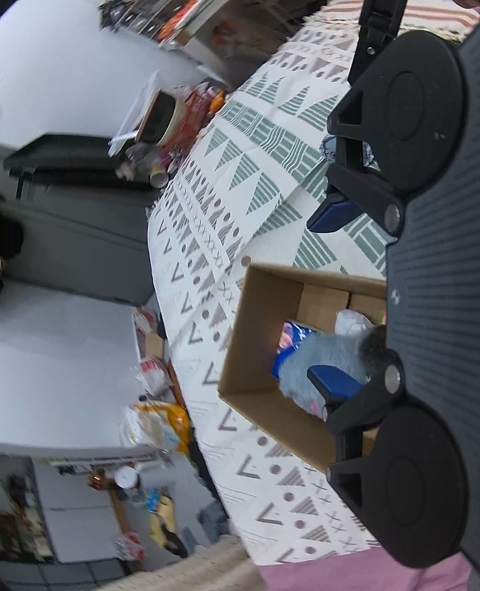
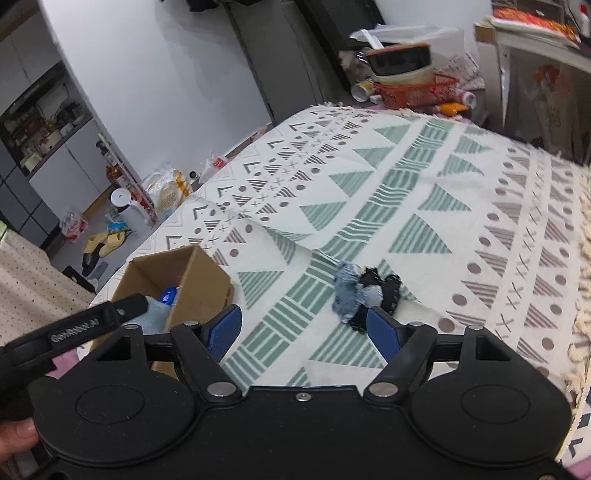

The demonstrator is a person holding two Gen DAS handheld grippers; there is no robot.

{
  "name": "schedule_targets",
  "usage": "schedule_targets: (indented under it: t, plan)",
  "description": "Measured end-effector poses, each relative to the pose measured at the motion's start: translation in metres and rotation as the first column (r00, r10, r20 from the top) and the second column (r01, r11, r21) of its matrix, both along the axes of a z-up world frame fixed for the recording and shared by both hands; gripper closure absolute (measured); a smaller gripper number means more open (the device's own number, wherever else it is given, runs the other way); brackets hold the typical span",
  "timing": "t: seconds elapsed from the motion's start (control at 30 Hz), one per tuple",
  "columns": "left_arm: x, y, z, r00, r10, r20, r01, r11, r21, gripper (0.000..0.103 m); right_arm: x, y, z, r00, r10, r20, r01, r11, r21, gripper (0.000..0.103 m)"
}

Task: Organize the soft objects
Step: 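Move both tools to the blue-grey plush with black trim, then grasp the blue-grey plush with the right tool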

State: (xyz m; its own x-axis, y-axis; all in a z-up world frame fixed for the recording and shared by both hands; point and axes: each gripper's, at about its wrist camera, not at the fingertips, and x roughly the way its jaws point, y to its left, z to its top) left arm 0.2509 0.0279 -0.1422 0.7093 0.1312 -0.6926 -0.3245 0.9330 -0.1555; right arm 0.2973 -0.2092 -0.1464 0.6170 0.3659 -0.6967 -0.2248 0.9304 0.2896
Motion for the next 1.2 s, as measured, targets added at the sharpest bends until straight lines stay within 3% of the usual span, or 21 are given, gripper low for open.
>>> schedule_targets:
  t: [0.2, 0.43, 0.53, 0.83, 0.93, 1.1, 1.2]
  plan:
    - [0.012, -0.025, 0.005, 0.997, -0.075, 0.009, 0.074, 0.994, 0.074, 0.026, 0.007, -0.024, -0.021, 0.998, -0.050, -0.045, 0.053, 0.997, 0.063, 0.033]
    - [0.029, -0.057, 0.007, 0.987, -0.160, -0.021, 0.161, 0.985, 0.055, 0.026, 0.018, -0.044, -0.029, 0.995, -0.079, -0.060, 0.086, 0.990, 0.114, 0.035]
    - [0.038, -0.074, 0.007, 0.981, -0.193, -0.031, 0.195, 0.977, 0.091, 0.026, 0.021, -0.051, -0.035, 0.994, -0.093, -0.056, 0.100, 0.986, 0.134, 0.039]
    - [0.084, -0.105, -0.011, 0.948, -0.287, -0.138, 0.292, 0.956, 0.019, 0.026, 0.040, -0.065, -0.056, 0.995, -0.071, -0.075, 0.084, 0.979, 0.186, 0.060]
    - [0.095, -0.112, -0.016, 0.946, -0.295, -0.136, 0.296, 0.955, -0.012, 0.026, 0.047, -0.068, -0.065, 0.992, -0.076, -0.098, 0.094, 0.977, 0.192, 0.064]
    - [0.099, -0.127, -0.030, 0.935, -0.343, -0.087, 0.345, 0.939, -0.001, 0.026, 0.056, -0.070, -0.077, 0.991, -0.082, -0.108, 0.100, 0.979, 0.179, 0.066]
    - [0.105, -0.128, -0.043, 0.928, -0.360, -0.096, 0.356, 0.933, -0.056, 0.026, 0.062, -0.071, -0.082, 0.990, -0.083, -0.113, 0.103, 0.979, 0.178, 0.066]
